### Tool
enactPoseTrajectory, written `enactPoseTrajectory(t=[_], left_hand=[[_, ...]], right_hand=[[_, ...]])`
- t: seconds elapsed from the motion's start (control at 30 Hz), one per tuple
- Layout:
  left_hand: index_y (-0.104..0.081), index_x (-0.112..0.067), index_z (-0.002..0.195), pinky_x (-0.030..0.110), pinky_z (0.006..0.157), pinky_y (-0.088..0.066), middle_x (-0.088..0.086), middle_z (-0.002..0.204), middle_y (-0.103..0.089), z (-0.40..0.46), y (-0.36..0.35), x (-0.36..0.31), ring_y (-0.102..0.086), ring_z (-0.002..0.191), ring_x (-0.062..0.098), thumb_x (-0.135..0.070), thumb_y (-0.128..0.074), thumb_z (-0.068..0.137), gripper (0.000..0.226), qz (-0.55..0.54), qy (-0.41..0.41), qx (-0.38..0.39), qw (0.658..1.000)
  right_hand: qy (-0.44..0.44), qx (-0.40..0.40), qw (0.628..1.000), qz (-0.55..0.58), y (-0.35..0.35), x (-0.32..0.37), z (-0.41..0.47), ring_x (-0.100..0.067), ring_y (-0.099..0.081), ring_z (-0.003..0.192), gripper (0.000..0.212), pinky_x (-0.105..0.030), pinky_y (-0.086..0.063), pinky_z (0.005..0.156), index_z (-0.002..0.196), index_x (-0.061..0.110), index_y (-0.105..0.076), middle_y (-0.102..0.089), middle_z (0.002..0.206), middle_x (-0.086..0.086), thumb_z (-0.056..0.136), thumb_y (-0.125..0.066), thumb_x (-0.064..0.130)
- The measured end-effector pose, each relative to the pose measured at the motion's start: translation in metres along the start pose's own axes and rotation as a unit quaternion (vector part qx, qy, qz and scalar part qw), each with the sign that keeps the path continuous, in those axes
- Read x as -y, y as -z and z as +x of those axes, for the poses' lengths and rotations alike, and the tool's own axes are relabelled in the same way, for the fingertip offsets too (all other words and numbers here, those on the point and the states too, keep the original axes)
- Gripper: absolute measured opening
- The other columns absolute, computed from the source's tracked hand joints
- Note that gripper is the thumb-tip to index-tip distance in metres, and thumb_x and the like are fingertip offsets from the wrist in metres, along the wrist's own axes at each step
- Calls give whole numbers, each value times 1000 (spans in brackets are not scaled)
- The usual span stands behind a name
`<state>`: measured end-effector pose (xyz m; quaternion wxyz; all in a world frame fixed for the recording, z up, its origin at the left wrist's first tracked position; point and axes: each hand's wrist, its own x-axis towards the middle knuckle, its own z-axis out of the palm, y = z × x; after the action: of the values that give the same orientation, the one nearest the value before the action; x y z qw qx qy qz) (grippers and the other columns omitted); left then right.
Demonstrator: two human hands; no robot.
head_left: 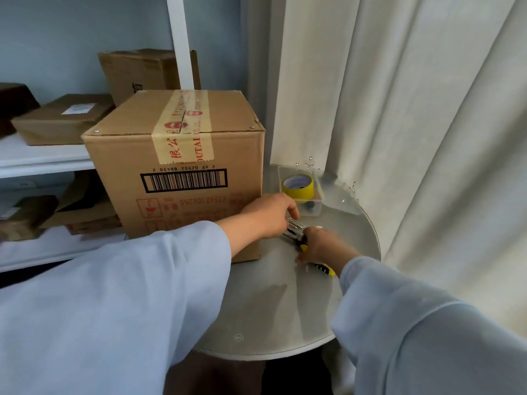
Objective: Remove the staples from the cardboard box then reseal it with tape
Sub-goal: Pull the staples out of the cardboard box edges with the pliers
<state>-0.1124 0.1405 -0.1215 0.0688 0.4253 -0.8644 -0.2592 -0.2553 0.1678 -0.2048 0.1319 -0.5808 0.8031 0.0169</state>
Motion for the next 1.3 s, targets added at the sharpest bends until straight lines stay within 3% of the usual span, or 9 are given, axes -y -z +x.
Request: enactPoseTrajectory(t=[0.1, 0.4, 0.6, 0.8, 0.9, 0.97, 1.07, 1.17, 1.3], left_hand=[[-65, -21, 106, 39, 89, -52, 11, 113, -64, -1, -3, 4, -63, 100, 29, 0, -42, 89, 35, 1, 9, 2, 1000], [-64, -22, 109, 39, 89, -51, 9, 110, -64, -19, 6, -3, -63, 99, 26, -1, -46, 89, 34, 2, 5, -15, 1000], [-46, -21, 133, 38, 94, -48, 7, 121, -60, -42, 22, -15, -59, 109, 25, -8, -49, 92, 44, 19, -20, -46, 999], [-23, -20, 148, 36, 99, -44, 8, 134, -52, -65, 50, -32, -51, 120, 24, -29, -54, 94, 63, 0, -68, -86, 994], [-24, -20, 147, 31, 95, -43, 6, 132, -52, -79, 65, -45, -52, 117, 22, -35, -54, 94, 63, -43, -103, -127, 986], [-29, -22, 144, 28, 87, -43, 4, 128, -54, -85, 76, -51, -54, 109, 19, -34, -55, 93, 58, -76, -120, -166, 976], [-32, -20, 142, 28, 78, -42, 6, 120, -51, -96, 92, -49, -53, 103, 20, -43, -62, 87, 68, -30, -91, -186, 978], [-36, -21, 140, 33, 86, -45, 6, 129, -47, -108, 103, -40, -51, 113, 23, -54, -63, 82, 72, 29, -89, -204, 975], [-11, -21, 152, 41, 106, -33, 9, 150, -27, -118, 118, -31, -30, 138, 29, -65, -55, 81, 95, 108, -62, -195, 973]], right_hand=[[11, -30, 999, -25, -4, 1, -3, -34, -50, 117, 43, -38, -44, 94, 122, 12, -53, -53, 125, -15, 85, -61, 31], [-13, -27, 1000, -3, 6, 4, -28, -32, -49, 118, 52, -34, -42, 89, 122, 11, -51, -53, 127, -12, 80, -71, 34], [-51, -96, 983, 148, 61, 12, -56, -28, -55, 111, 52, -32, -47, 86, 123, 15, -52, -57, 120, -8, 77, -73, 26], [-32, -204, 870, 448, 132, 32, -92, -23, -55, 77, 27, -41, -54, 81, 91, 5, -61, -54, 71, -2, 74, -77, 19], [-13, -171, 803, 571, 156, 52, -105, -17, -55, 74, 26, -39, -57, 76, 96, 7, -61, -54, 76, -4, 78, -76, 20], [-1, -159, 781, 604, 166, 61, -111, -15, -56, 69, 24, -37, -57, 71, 97, 8, -60, -58, 75, -3, 83, -73, 23], [9, -127, 718, 685, 173, 74, -114, -14, -58, 52, 17, -28, -54, 51, 95, 2, -62, -61, 68, -8, 93, -62, 19], [14, -115, 678, 725, 177, 89, -112, -15, -58, 41, 20, -23, -47, 40, 84, -1, -59, -60, 65, -13, 97, -55, 14], [27, -94, 663, 743, 181, 109, -110, -18, -60, 56, 21, -30, -49, 57, 78, 6, -60, -62, 70, -10, 96, -57, 17]])
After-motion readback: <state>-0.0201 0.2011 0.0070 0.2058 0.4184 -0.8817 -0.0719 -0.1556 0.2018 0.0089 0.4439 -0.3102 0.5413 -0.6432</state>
